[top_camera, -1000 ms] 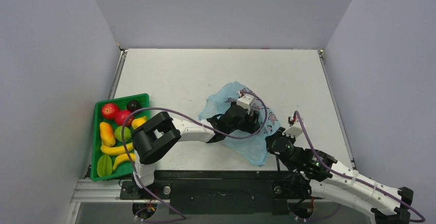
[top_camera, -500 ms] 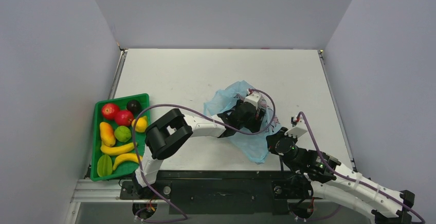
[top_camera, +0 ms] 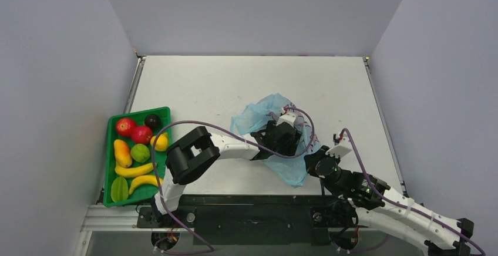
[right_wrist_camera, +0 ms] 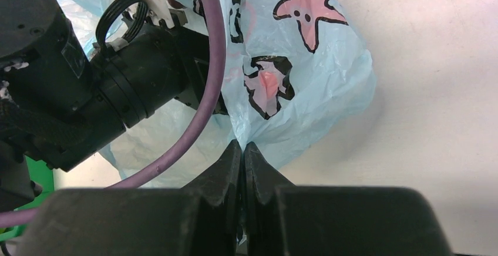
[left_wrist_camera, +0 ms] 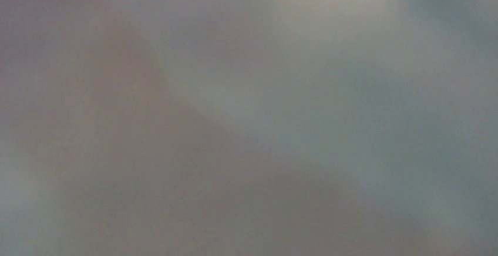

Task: Take the fake fruits out of the plastic bag
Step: Take out the fake fruit from the plastic bag.

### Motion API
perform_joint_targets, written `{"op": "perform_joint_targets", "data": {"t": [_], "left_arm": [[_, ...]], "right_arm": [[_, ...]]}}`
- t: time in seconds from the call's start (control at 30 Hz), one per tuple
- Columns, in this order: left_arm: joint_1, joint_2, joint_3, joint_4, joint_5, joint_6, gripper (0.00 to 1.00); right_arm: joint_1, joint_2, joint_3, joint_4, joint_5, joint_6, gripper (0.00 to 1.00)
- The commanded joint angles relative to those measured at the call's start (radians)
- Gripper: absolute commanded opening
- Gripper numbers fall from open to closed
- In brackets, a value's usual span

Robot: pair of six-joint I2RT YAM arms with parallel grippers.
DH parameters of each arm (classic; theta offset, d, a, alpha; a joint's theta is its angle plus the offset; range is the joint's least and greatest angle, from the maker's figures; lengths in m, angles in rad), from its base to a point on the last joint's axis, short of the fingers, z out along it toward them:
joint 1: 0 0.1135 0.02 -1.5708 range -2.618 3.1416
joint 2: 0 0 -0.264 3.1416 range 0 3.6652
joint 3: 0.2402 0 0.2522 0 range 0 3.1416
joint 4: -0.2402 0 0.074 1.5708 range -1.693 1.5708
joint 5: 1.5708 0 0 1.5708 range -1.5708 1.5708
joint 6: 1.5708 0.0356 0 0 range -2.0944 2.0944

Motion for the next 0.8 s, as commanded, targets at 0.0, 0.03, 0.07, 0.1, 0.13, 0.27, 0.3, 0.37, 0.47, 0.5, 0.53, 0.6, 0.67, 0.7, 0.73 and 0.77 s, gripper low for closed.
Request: {"op": "perform_joint_targets", "data": {"t": [0.0,0.03,0.07,0.1,0.13,0.27,0.3,0.37,0.47,0.5,0.53,0.6,0.67,0.7,0.73,0.77], "left_arm": [[-0.024,-0.020,-0.047,-0.150,-0.018,-0.052,0.77],[-0.027,-0.025,-0.057,-0.146,-0.019,-0.057,0.73],[-0.027,-0.037,-0.076,-0.136,-0.015,-0.065,0.70],[-0.027,-0.042,-0.083,-0.133,-0.015,-0.068,0.64],[-0.027,-0.058,-0.095,-0.133,-0.015,-0.071,0.60],[-0.027,-0.111,-0.136,-0.126,-0.023,-0.079,0.45],[-0.027,-0.121,-0.142,-0.122,-0.024,-0.080,0.40],[-0.026,-0.147,-0.154,-0.123,-0.027,-0.080,0.34],[-0.024,-0.191,-0.158,-0.123,-0.036,-0.065,0.30],[-0.019,-0.199,-0.153,-0.126,-0.034,-0.062,0.30],[-0.017,-0.213,-0.149,-0.130,-0.027,-0.054,0.33],[-0.014,-0.234,-0.138,-0.146,-0.025,-0.049,0.53],[-0.014,-0.257,-0.135,-0.160,-0.019,-0.052,0.66],[-0.014,-0.264,-0.136,-0.168,-0.017,-0.054,0.69],[-0.016,-0.279,-0.139,-0.172,-0.012,-0.056,0.74],[-0.016,-0.286,-0.149,-0.179,-0.010,-0.063,0.76]], "right_arm": [[-0.004,-0.005,-0.017,0.026,0.015,0.002,0.00],[-0.003,-0.006,-0.018,0.026,0.014,0.002,0.00],[-0.004,-0.003,-0.024,0.026,0.013,0.002,0.00],[-0.003,-0.004,-0.027,0.027,0.012,0.002,0.00],[-0.003,-0.006,-0.038,0.028,0.009,0.002,0.00],[-0.003,-0.013,-0.094,0.076,-0.035,-0.031,0.00],[-0.003,-0.013,-0.104,0.111,-0.068,-0.061,0.00],[-0.003,-0.020,-0.146,0.187,-0.140,-0.123,0.00],[-0.003,-0.032,-0.222,0.303,-0.238,-0.188,0.00],[-0.002,-0.032,-0.236,0.358,-0.280,-0.208,0.00],[-0.001,-0.026,-0.260,0.386,-0.300,-0.224,0.00],[0.000,-0.006,-0.280,0.460,-0.337,-0.238,0.00],[0.003,0.019,-0.280,0.479,-0.349,-0.247,0.00],[0.004,0.028,-0.277,0.481,-0.347,-0.248,0.00],[0.005,0.041,-0.275,0.484,-0.344,-0.250,0.00],[0.006,0.045,-0.273,0.486,-0.342,-0.250,0.00]]}}
